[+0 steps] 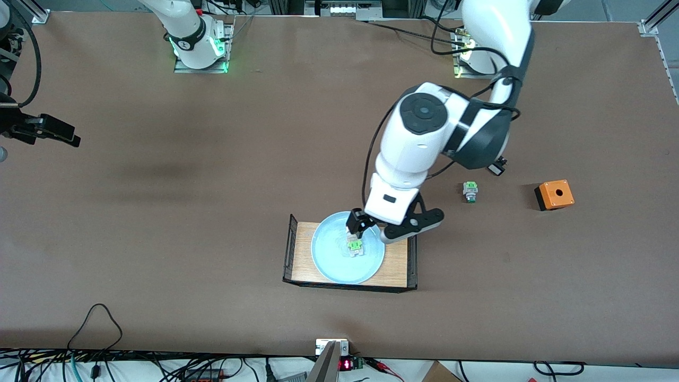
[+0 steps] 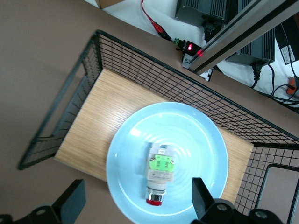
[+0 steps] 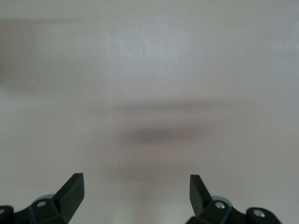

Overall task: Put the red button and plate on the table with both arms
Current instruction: 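Reach the left gripper down to the green-and-white button on the plate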

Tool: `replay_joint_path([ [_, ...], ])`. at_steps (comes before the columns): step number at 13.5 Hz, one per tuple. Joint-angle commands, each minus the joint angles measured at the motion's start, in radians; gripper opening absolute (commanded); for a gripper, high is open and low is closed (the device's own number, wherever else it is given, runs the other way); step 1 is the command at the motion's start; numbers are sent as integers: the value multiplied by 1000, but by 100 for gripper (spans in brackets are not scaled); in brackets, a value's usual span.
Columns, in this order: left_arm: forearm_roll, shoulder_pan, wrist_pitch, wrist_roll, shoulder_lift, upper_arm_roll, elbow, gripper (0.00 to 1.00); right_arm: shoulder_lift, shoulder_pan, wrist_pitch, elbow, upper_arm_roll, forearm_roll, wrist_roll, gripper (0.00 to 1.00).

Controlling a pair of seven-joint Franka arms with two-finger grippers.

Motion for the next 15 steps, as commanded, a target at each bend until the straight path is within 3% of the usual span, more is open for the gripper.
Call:
replay_joint_path([
  [1, 22, -36, 41, -46, 66, 41, 51, 100, -11, 1, -9, -2, 0, -10, 15, 100],
  [6, 78, -75, 71, -97, 122, 52, 56, 100, -11, 1, -9, -2, 0, -10, 15, 100],
  [10, 80, -125, 121, -137, 178, 117, 60, 100, -11, 0, -9, -2, 0, -10, 13, 100],
  [15, 80, -130, 122, -167, 228, 137, 123, 100, -9, 0, -9, -2, 0, -10, 15, 100],
])
